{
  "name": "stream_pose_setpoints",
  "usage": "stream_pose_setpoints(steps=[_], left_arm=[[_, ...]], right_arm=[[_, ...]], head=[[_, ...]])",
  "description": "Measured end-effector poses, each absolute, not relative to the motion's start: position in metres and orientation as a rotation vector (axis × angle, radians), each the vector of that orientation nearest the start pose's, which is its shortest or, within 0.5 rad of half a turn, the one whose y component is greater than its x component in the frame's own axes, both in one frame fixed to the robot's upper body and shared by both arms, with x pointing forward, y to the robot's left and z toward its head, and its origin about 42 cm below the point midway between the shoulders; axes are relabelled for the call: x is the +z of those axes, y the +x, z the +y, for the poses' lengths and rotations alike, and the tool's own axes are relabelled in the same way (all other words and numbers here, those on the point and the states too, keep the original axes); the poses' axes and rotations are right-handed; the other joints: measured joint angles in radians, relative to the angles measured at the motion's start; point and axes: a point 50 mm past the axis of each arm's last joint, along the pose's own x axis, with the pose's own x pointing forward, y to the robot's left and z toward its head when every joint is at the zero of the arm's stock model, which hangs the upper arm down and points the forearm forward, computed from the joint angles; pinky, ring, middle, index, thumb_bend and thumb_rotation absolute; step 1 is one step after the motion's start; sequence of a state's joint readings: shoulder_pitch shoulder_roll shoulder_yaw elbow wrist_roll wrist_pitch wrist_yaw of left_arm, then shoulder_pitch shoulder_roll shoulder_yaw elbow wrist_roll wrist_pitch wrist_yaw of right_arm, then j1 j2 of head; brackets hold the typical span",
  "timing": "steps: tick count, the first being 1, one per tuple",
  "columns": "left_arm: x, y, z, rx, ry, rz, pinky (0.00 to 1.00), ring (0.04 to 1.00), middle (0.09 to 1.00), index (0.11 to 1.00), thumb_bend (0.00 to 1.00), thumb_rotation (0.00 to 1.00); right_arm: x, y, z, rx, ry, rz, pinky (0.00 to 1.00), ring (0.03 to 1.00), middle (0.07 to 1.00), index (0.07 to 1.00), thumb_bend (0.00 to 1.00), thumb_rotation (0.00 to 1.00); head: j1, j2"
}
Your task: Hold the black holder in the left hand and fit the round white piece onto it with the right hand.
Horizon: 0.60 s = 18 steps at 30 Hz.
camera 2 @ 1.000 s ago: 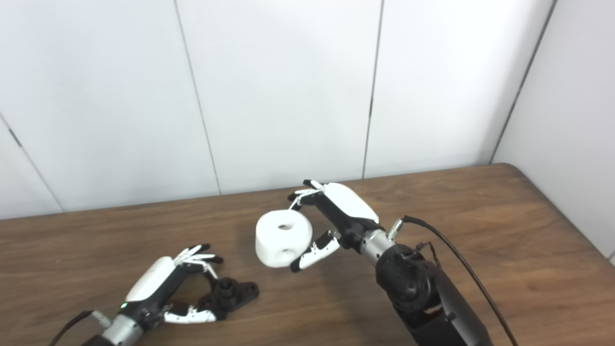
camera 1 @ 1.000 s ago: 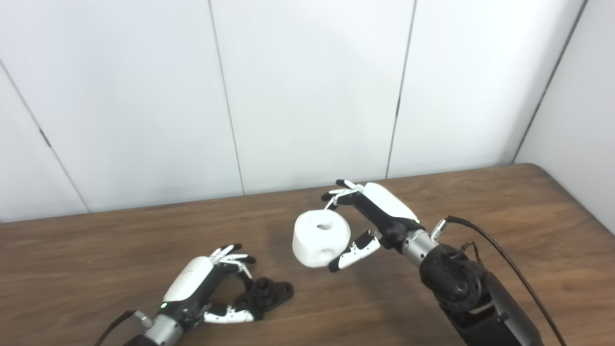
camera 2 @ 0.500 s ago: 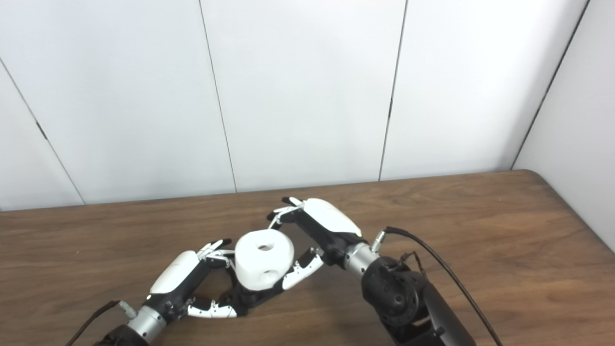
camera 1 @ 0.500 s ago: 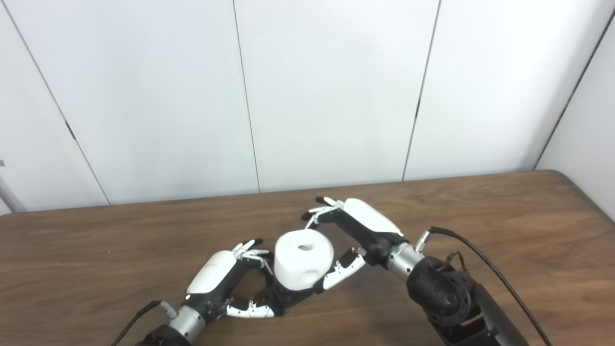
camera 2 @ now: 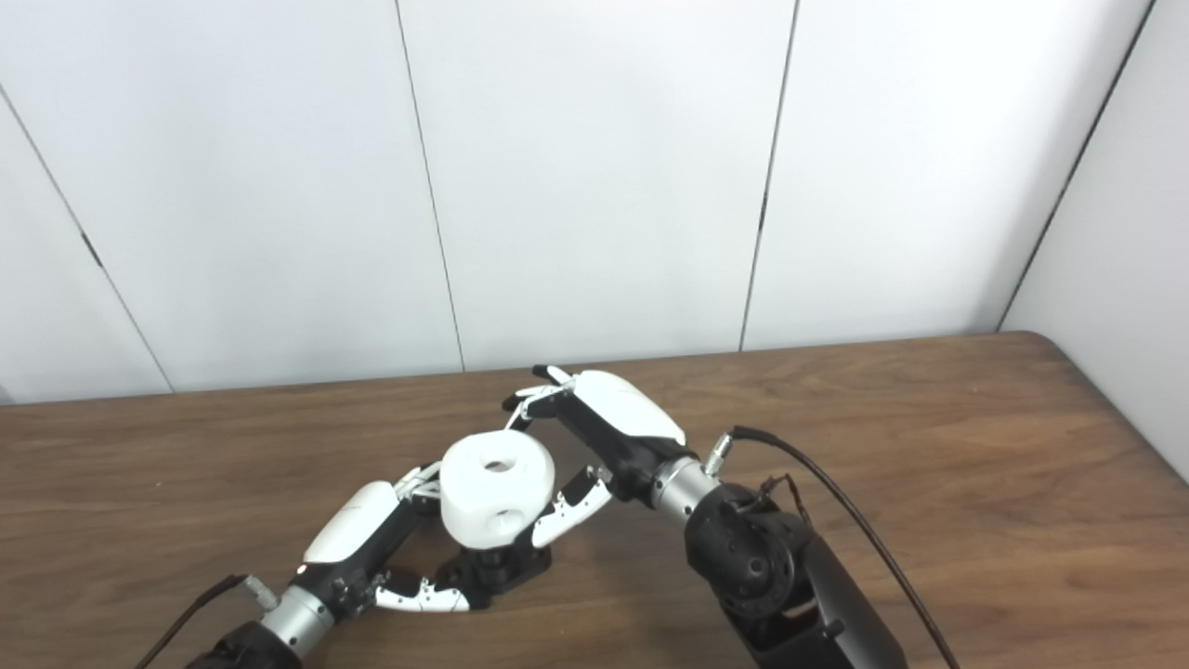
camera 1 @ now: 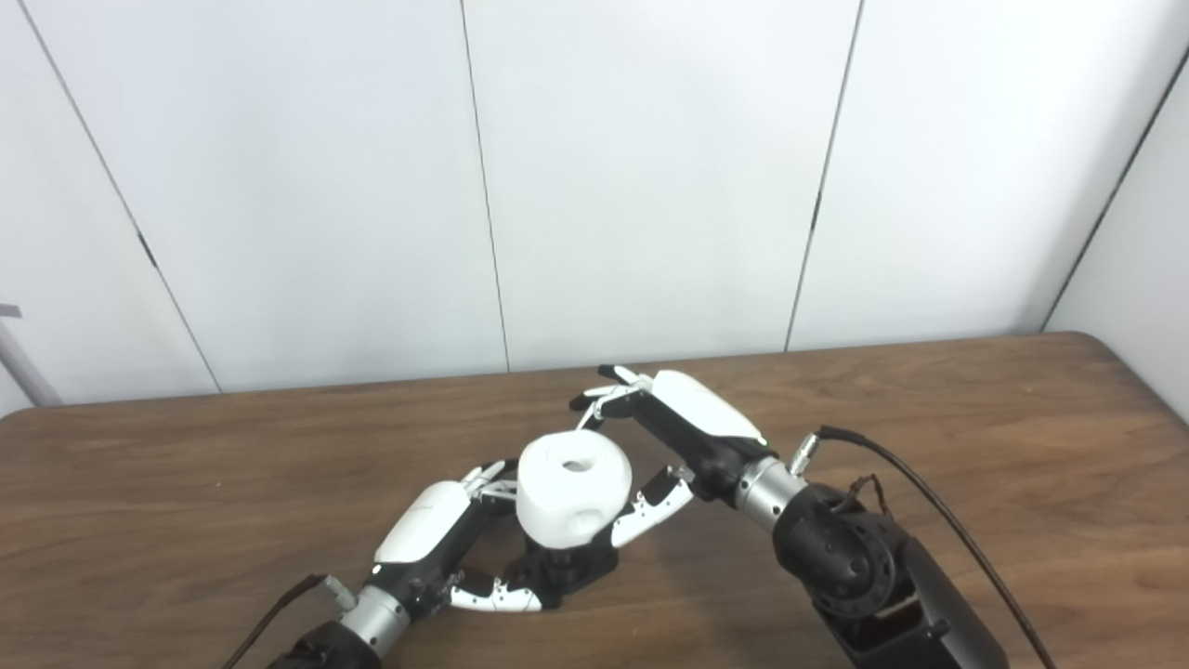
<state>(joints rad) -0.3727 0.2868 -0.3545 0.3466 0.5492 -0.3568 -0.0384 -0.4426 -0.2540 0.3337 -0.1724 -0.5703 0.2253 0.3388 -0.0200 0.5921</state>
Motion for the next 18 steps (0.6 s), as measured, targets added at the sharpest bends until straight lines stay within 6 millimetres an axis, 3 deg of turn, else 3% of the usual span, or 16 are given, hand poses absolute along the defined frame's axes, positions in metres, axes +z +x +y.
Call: stream_pose_setpoints(steps=[12, 18], left_arm=[[0.123, 0.376, 0.186, -0.534, 0.883, -0.373, 1.00, 0.980, 0.817, 0.482, 0.52, 0.05], [0.124, 0.375, 0.185, -0.539, 0.883, -0.374, 1.00, 0.975, 0.814, 0.482, 0.52, 0.05]], right_arm=[[0.238, 0.375, -0.158, 0.488, -0.949, -0.316, 1.00, 0.971, 0.831, 0.483, 0.52, 0.15], [0.222, 0.374, -0.162, 0.511, -0.958, -0.263, 1.00, 0.977, 0.836, 0.484, 0.52, 0.15]], head=[[0.011, 0.012], [0.009, 0.018]])
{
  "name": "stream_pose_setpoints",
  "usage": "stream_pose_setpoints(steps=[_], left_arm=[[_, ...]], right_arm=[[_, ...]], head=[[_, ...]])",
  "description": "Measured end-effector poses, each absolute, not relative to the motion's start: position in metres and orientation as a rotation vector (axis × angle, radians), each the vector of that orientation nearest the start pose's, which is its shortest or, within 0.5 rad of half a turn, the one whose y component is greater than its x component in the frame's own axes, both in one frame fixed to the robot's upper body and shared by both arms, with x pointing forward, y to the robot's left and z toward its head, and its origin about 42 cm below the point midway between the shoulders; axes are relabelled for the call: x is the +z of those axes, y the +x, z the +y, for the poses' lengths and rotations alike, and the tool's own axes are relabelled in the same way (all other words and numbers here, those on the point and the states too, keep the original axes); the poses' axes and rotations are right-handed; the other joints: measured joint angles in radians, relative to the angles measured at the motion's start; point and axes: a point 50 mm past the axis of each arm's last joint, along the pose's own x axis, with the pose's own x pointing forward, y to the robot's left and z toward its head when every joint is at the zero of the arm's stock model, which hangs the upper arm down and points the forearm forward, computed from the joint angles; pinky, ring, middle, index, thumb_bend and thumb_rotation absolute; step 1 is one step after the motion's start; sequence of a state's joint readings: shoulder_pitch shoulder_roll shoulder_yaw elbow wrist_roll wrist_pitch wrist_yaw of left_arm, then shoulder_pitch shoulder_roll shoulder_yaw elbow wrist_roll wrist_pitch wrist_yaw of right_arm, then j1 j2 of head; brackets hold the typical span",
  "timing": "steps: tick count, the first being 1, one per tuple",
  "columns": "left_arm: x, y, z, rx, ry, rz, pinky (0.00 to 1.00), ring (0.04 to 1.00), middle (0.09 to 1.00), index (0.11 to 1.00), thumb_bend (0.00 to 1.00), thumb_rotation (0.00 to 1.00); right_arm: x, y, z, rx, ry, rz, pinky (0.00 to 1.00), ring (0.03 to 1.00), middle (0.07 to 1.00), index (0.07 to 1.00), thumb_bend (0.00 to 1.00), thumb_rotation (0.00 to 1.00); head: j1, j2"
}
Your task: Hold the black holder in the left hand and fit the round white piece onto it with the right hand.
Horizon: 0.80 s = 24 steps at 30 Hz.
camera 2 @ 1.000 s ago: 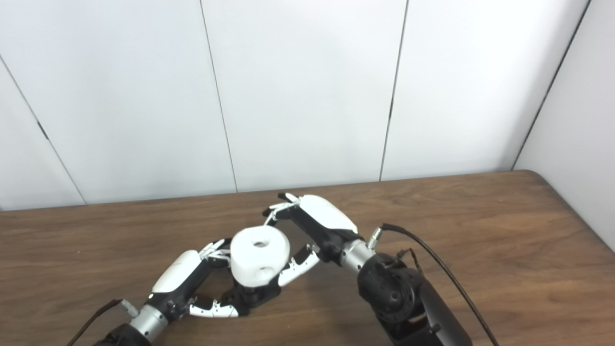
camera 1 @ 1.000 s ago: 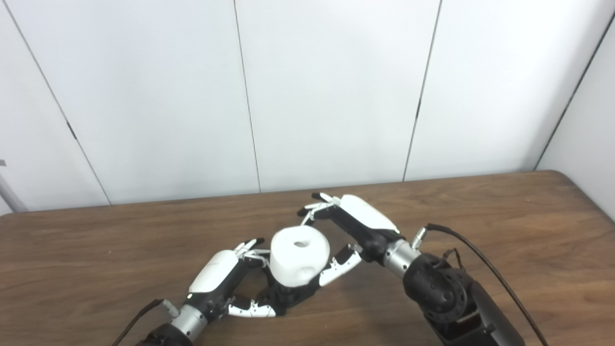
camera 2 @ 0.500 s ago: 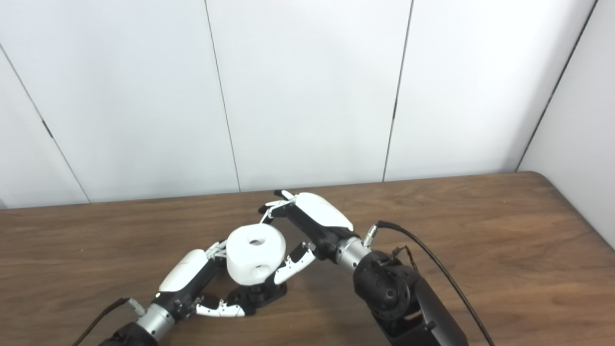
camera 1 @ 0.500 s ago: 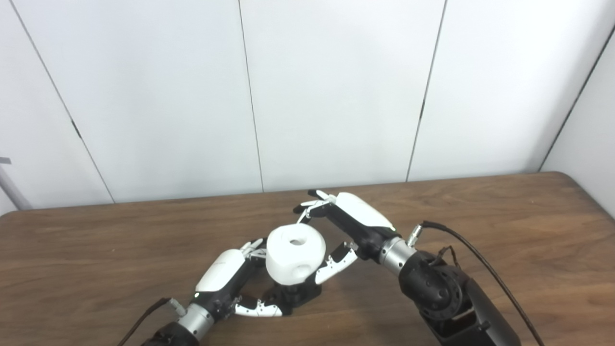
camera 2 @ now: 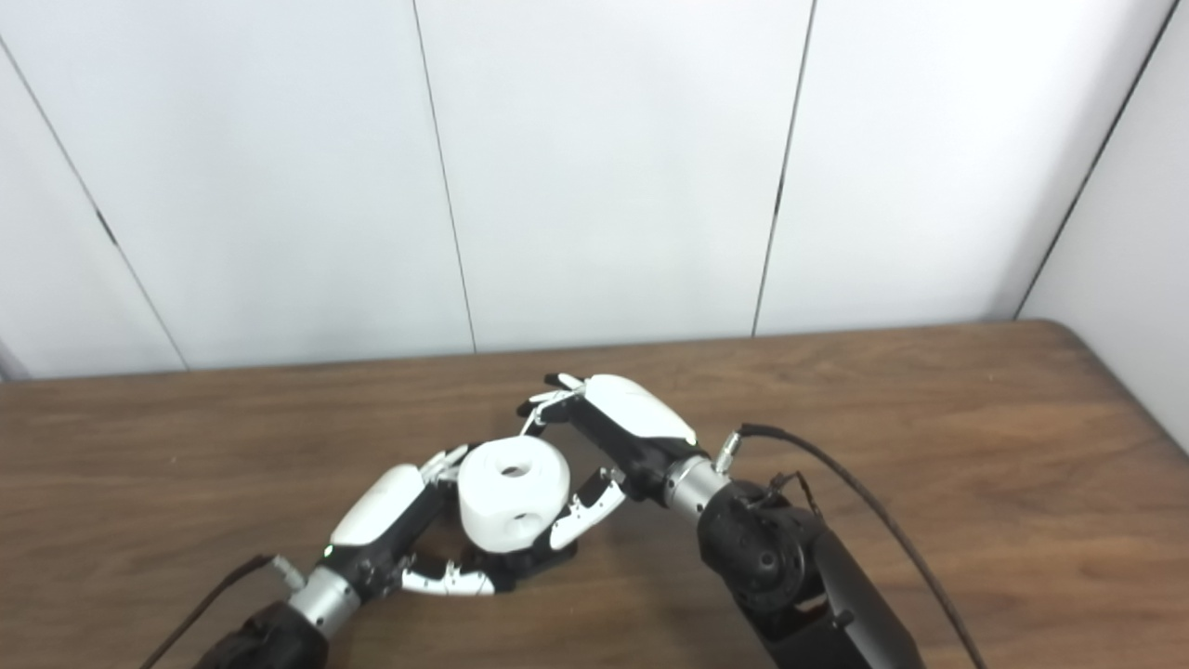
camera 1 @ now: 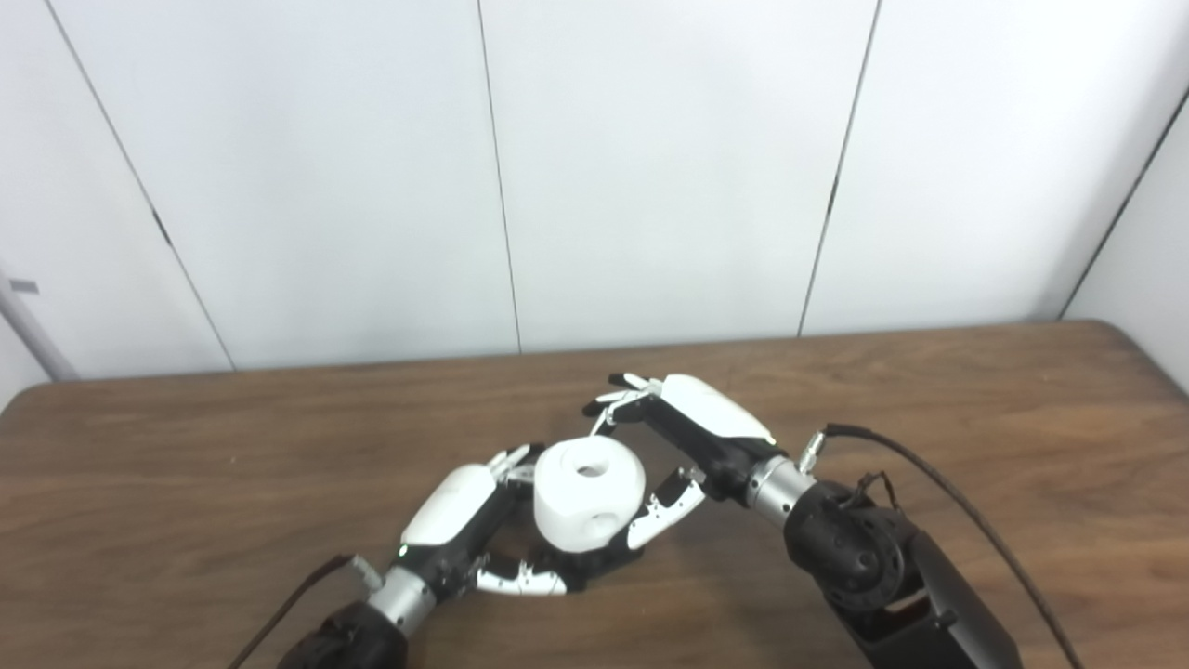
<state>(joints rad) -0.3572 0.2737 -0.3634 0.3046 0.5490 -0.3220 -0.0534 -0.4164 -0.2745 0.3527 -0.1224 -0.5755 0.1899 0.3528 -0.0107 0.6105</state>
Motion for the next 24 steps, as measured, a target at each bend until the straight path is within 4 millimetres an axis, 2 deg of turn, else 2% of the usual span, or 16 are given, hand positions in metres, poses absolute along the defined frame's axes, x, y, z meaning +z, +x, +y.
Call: stream_pose_setpoints(steps=[7, 24], left_arm=[[0.1245, 0.3745, 0.1824, -0.545, 0.878, -0.376, 1.00, 0.978, 0.817, 0.482, 0.52, 0.05], [0.1262, 0.3721, 0.1817, -0.541, 0.881, -0.367, 1.00, 0.979, 0.814, 0.482, 0.52, 0.05]], right_arm=[[0.2181, 0.3747, -0.1703, 0.520, -0.988, -0.259, 1.00, 0.983, 0.841, 0.484, 0.52, 0.15], [0.2130, 0.3770, -0.1705, 0.530, -1.019, -0.343, 1.00, 0.967, 0.822, 0.482, 0.52, 0.15]], head=[[0.003, 0.008], [0.011, 0.017]])
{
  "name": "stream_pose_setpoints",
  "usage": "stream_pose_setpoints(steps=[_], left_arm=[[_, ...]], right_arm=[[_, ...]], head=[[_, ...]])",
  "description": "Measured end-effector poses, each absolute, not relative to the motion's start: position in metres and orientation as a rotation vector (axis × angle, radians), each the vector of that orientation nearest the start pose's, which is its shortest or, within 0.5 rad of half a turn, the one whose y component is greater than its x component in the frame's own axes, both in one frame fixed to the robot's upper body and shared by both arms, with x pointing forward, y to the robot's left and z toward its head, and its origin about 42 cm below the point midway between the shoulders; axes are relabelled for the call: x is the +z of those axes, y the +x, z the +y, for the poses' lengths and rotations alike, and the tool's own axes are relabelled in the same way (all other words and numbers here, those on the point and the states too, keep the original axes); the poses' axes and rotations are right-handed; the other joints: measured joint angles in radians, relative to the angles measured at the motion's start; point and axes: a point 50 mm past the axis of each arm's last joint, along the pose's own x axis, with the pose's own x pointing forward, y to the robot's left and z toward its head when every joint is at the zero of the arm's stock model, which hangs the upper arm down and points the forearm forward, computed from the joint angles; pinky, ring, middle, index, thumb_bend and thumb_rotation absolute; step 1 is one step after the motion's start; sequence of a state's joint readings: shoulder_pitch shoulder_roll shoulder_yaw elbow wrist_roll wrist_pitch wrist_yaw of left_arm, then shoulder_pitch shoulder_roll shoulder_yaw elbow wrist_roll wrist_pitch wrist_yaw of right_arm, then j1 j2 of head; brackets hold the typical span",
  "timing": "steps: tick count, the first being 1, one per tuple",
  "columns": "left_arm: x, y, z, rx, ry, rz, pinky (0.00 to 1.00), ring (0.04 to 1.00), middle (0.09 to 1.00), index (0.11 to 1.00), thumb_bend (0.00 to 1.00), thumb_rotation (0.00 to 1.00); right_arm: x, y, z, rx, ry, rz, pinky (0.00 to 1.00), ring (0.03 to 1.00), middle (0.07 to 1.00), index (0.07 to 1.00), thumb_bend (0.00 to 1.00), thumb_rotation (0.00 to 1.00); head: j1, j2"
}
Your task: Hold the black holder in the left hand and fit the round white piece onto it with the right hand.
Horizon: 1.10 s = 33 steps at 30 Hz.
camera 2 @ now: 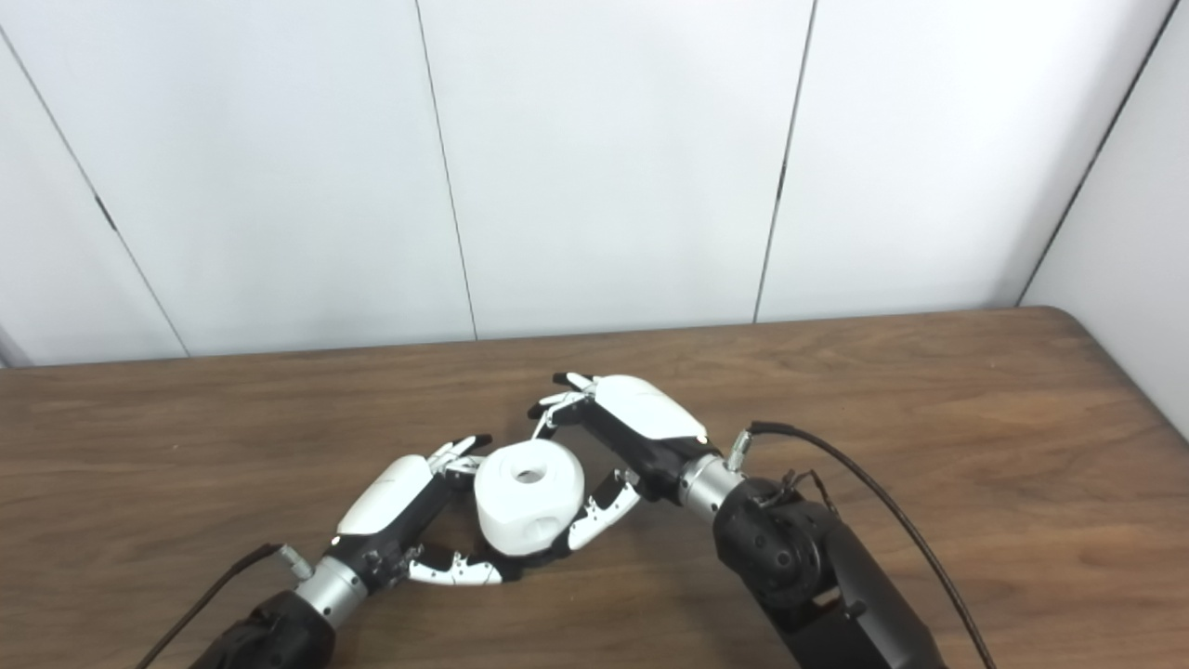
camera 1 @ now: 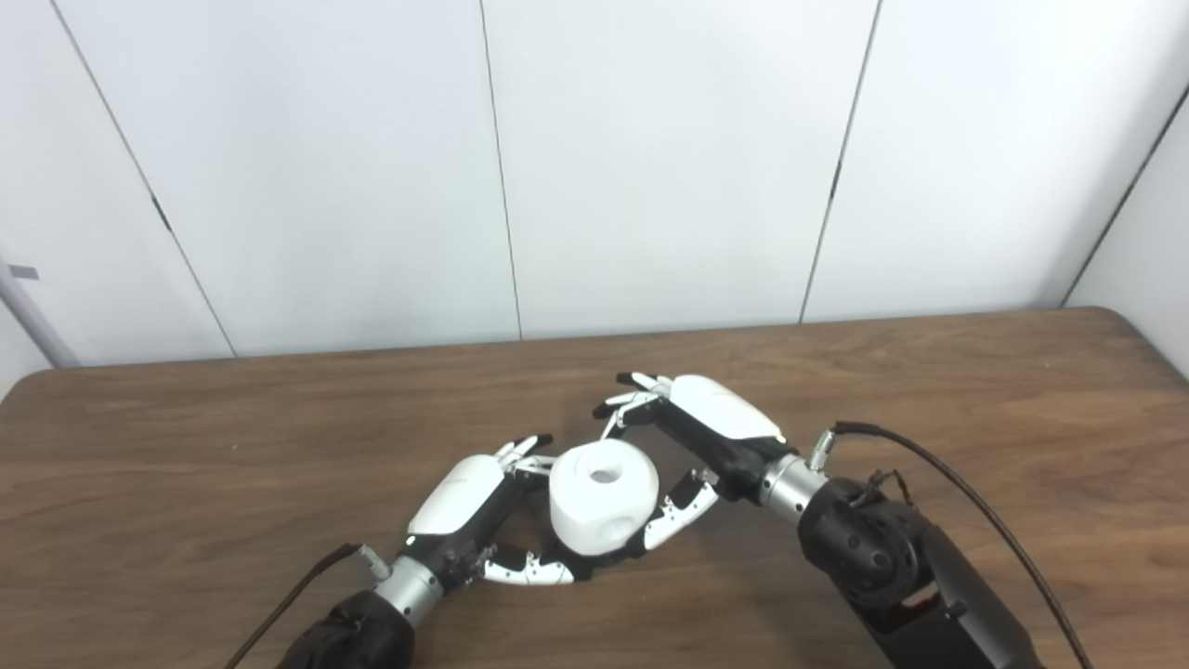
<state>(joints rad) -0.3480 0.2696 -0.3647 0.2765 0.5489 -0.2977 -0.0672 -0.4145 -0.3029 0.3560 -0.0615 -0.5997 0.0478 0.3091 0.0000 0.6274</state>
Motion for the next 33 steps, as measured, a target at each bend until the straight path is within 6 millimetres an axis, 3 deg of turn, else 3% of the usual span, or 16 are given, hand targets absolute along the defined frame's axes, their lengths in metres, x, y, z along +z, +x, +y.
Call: stream_pose_setpoints(steps=[9, 11, 15, 23, 33], left_arm=[[0.127, 0.372, 0.181, -0.546, 0.885, -0.358, 1.00, 0.978, 0.809, 0.482, 0.52, 0.05], [0.127, 0.372, 0.181, -0.546, 0.885, -0.358, 1.00, 0.981, 0.809, 0.482, 0.52, 0.05], [0.128, 0.372, 0.181, -0.546, 0.884, -0.359, 1.00, 0.981, 0.807, 0.482, 0.52, 0.05], [0.128, 0.372, 0.182, -0.545, 0.881, -0.359, 1.00, 0.978, 0.801, 0.482, 0.52, 0.05], [0.128, 0.372, 0.183, -0.546, 0.881, -0.358, 1.00, 0.980, 0.802, 0.482, 0.52, 0.05]], right_arm=[[0.208, 0.374, -0.170, 0.519, -1.073, -0.438, 1.00, 0.971, 0.833, 0.493, 0.52, 0.16], [0.207, 0.373, -0.169, 0.517, -1.085, -0.444, 1.00, 0.980, 0.852, 0.666, 0.84, 0.26], [0.196, 0.369, -0.171, 0.534, -1.150, -0.412, 1.00, 0.998, 0.886, 0.811, 0.97, 0.26], [0.193, 0.368, -0.173, 0.534, -1.161, -0.379, 1.00, 1.000, 0.944, 0.886, 0.98, 0.26], [0.192, 0.368, -0.176, 0.518, -1.154, -0.360, 1.00, 1.000, 0.965, 0.880, 0.95, 0.29]], head=[[0.006, 0.000], [0.006, 0.002], [0.006, 0.002], [0.005, 0.003], [0.000, 0.006]])
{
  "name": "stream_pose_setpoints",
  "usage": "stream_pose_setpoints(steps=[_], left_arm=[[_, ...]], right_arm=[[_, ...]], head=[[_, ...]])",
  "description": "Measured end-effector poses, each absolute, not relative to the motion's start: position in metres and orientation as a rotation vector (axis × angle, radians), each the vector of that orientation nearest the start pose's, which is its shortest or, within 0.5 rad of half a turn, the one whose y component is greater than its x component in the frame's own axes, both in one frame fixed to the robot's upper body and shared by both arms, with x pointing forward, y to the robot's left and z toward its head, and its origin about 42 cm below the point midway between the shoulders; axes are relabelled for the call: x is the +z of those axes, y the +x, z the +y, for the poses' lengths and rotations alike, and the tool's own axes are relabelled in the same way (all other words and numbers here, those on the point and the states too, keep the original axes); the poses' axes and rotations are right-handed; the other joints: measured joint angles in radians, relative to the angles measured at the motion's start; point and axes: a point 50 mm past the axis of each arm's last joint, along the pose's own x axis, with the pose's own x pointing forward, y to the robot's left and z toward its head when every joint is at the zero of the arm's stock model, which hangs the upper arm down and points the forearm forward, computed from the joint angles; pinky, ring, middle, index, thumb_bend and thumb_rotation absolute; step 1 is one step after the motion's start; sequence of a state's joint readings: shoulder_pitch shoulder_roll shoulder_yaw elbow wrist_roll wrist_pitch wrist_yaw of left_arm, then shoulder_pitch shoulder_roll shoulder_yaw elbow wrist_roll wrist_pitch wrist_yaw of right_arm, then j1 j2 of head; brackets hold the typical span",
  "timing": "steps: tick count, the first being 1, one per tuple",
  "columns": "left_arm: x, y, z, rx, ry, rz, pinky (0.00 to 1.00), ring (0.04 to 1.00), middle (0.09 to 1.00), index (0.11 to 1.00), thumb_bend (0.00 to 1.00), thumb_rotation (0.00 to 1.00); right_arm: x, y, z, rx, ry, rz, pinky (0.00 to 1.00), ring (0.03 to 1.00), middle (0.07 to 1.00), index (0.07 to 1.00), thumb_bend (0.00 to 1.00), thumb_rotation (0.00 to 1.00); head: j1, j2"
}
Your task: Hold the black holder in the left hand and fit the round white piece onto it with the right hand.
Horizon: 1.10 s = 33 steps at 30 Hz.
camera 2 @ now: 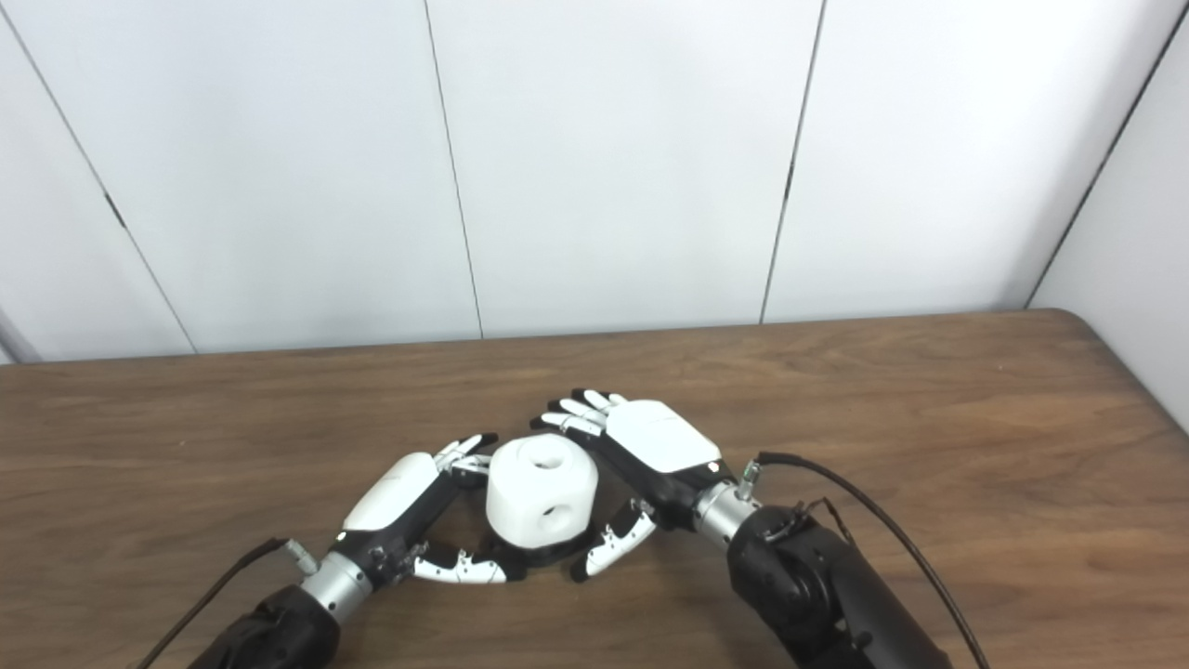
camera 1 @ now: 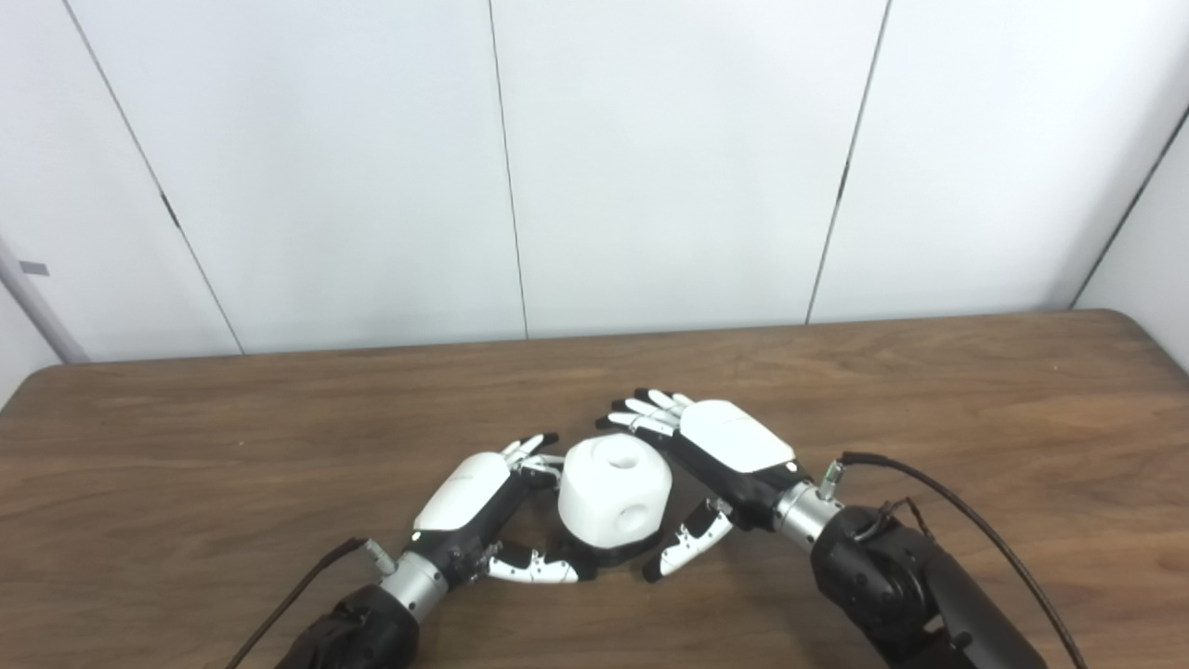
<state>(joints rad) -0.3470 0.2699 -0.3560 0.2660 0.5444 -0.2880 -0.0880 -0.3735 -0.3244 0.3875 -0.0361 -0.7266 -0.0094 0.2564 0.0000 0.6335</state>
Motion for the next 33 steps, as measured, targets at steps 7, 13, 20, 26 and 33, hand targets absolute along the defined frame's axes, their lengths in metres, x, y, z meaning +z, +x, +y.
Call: stream_pose_setpoints(steps=[7, 13, 20, 26, 33], left_arm=[[0.128, 0.373, 0.183, -0.548, 0.882, -0.358, 1.00, 0.979, 0.802, 0.482, 0.52, 0.05], [0.128, 0.374, 0.182, -0.550, 0.881, -0.360, 1.00, 0.976, 0.797, 0.482, 0.52, 0.05], [0.128, 0.376, 0.180, -0.554, 0.881, -0.362, 1.00, 0.981, 0.794, 0.482, 0.52, 0.05], [0.127, 0.378, 0.179, -0.557, 0.876, -0.368, 1.00, 0.981, 0.790, 0.482, 0.52, 0.05], [0.127, 0.378, 0.177, -0.552, 0.869, -0.363, 1.00, 0.978, 0.786, 0.482, 0.52, 0.05]], right_arm=[[0.193, 0.368, -0.177, 0.515, -1.140, -0.369, 1.00, 1.000, 0.951, 0.836, 0.89, 0.30], [0.196, 0.366, -0.178, 0.501, -1.116, -0.445, 1.00, 1.000, 0.944, 0.805, 0.86, 0.29], [0.210, 0.361, -0.176, 0.472, -1.072, -0.572, 1.00, 1.000, 0.961, 0.808, 0.83, 0.30], [0.221, 0.357, -0.173, 0.468, -1.077, -0.620, 1.00, 1.000, 0.971, 0.836, 0.91, 0.27], [0.232, 0.352, -0.181, 0.535, -1.144, -0.554, 0.99, 1.000, 1.000, 0.968, 1.00, 0.18]], head=[[-0.005, -0.003], [-0.011, -0.003], [-0.014, -0.006], [-0.017, -0.008], [-0.008, -0.009]])
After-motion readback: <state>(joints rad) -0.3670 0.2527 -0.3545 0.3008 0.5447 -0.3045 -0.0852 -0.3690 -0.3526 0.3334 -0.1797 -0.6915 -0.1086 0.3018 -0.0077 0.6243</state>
